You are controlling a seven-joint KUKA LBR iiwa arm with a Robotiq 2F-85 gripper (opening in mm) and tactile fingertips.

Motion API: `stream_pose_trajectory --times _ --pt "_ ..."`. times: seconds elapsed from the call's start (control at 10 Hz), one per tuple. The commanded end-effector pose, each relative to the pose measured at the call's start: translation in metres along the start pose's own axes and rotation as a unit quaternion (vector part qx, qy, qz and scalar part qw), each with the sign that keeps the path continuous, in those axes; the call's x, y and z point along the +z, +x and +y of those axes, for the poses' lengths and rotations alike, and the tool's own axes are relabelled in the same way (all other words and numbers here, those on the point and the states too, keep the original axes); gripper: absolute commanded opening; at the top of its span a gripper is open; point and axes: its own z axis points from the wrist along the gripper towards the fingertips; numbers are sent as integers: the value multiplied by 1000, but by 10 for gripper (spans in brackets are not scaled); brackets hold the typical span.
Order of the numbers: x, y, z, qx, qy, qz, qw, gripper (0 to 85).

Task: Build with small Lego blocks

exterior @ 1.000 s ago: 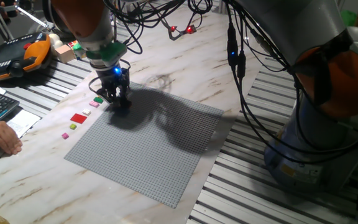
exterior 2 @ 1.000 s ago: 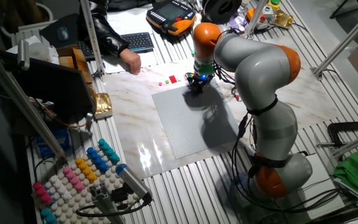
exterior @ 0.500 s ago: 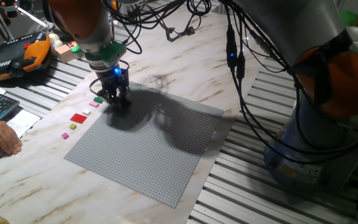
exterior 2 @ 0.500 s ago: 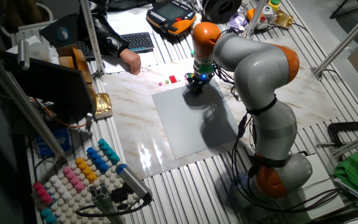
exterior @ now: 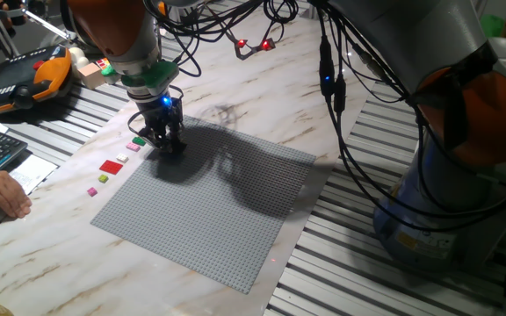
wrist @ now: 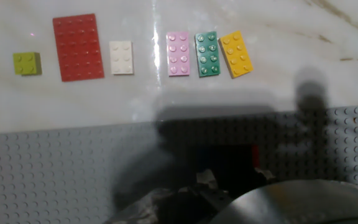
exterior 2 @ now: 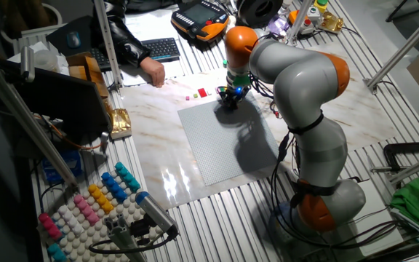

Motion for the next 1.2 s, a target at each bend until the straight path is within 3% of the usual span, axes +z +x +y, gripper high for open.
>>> stream_pose_trajectory --times 0.0,0.4,0.7,1.1 --pt "1 0 1 0 0 1 1000 7" --pt "4 0 1 -7 4 3 1000 30" --pt "4 1 1 -6 8 4 1000 127" --pt "5 2 1 -2 7 1 1000 133"
